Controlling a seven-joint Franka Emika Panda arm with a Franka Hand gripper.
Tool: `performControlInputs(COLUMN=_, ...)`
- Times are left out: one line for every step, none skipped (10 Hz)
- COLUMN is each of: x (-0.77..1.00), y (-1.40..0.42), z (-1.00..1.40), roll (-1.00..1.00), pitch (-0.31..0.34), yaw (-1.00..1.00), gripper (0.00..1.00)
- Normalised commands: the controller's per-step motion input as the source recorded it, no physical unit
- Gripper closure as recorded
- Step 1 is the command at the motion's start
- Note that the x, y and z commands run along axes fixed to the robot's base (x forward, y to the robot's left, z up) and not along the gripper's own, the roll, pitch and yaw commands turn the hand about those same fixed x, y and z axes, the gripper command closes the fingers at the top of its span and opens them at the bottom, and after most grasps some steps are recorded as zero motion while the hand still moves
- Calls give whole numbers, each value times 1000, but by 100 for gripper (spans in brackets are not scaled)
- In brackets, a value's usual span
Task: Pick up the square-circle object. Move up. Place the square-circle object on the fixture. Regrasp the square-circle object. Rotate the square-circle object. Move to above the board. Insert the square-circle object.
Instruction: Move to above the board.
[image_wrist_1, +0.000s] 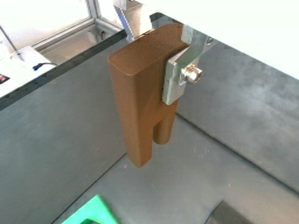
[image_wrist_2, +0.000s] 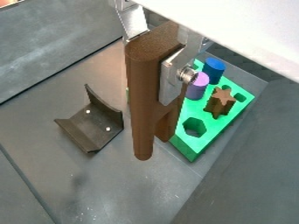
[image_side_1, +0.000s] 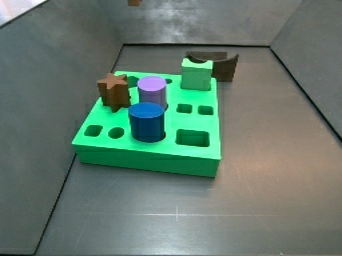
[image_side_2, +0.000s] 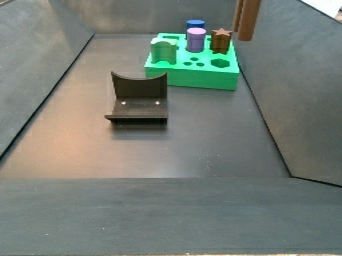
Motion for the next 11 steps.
performControlInputs(x=256, y=-1000, z=103, roll=149, pitch=188, yaw=77, gripper=100)
performControlInputs(x=263, y=-1000, z=107, roll=159, pitch=189, yaw=83, gripper=100)
performControlInputs(x=272, y=-1000, z=108, roll=86, pitch=172, yaw=46, gripper=100)
performControlInputs(x=280, y=-1000, z=109, roll=38, pitch=153, yaw=27, gripper=100)
performControlInputs(x=287, y=-1000, z=111, roll=10, pitch=139, yaw=16, gripper=100)
performControlInputs(x=298, y=-1000, z=116, roll=-8, pitch=126, yaw=8, gripper=100)
performControlInputs(x=301, y=-1000, z=116, roll=-7, pitch=116, yaw=11, gripper=100)
performControlInputs(x=315, y=-1000, z=121, roll=3, pitch=116, yaw=6, gripper=100)
performControlInputs(x=326, y=-1000, z=123, roll=1, pitch=118, yaw=13, gripper=100)
performControlInputs(x=348, y=-1000, z=128, roll=14, pitch=125, yaw=11, gripper=100)
performControlInputs(x=360, y=-1000, z=134, roll=19, pitch=126, yaw=9, gripper=100)
